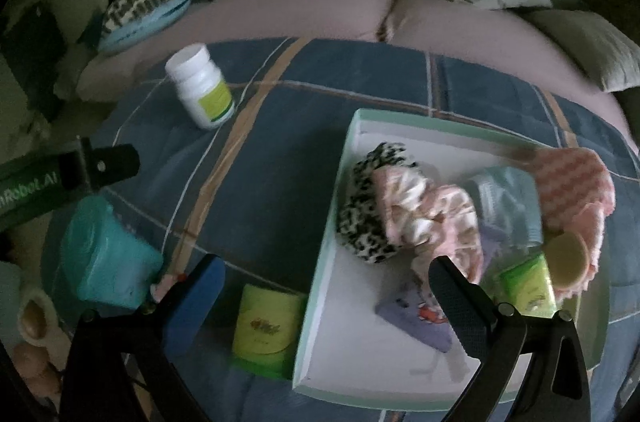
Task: Organize soft objects
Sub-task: 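Move both tools back from the tray toward the red hair clip and small pack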
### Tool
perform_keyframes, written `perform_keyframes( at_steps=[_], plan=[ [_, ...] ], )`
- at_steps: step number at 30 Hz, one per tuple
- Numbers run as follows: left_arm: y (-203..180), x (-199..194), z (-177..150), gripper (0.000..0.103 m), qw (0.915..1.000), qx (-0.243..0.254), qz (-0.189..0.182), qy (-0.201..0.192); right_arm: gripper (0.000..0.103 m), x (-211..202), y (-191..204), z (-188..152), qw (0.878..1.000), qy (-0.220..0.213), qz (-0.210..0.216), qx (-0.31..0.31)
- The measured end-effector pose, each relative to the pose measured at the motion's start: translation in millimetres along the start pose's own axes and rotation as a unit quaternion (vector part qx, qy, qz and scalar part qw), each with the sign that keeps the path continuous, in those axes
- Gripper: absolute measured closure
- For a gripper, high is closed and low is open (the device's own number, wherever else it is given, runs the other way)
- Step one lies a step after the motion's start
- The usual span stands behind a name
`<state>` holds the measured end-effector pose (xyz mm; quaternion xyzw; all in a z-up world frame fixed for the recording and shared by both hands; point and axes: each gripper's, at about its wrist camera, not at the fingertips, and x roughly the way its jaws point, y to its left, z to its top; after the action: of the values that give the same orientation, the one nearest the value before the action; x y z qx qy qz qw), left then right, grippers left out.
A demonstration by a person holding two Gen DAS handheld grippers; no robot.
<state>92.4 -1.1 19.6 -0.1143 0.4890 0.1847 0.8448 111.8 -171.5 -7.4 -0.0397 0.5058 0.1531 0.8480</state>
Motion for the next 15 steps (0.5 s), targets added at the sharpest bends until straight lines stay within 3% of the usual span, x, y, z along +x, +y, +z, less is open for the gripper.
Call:
perform_keyframes(
  at_steps=[7, 15],
  plan=[
    [17.2, -0.4, -1.2, 0.0, 0.9992, 0.006, -0.016, 0.035, 0.0, 10.5, 1.8, -4.1, 0.999, 0.031, 0.032, 0.004],
    [21.9, -9.1, 0.1, 0.0, 0.9983, 0.019, -0.025, 0.049, 0.003, 13.7, 20.7, -10.6, 0.996, 0.045, 0.065, -0.028]
  ],
)
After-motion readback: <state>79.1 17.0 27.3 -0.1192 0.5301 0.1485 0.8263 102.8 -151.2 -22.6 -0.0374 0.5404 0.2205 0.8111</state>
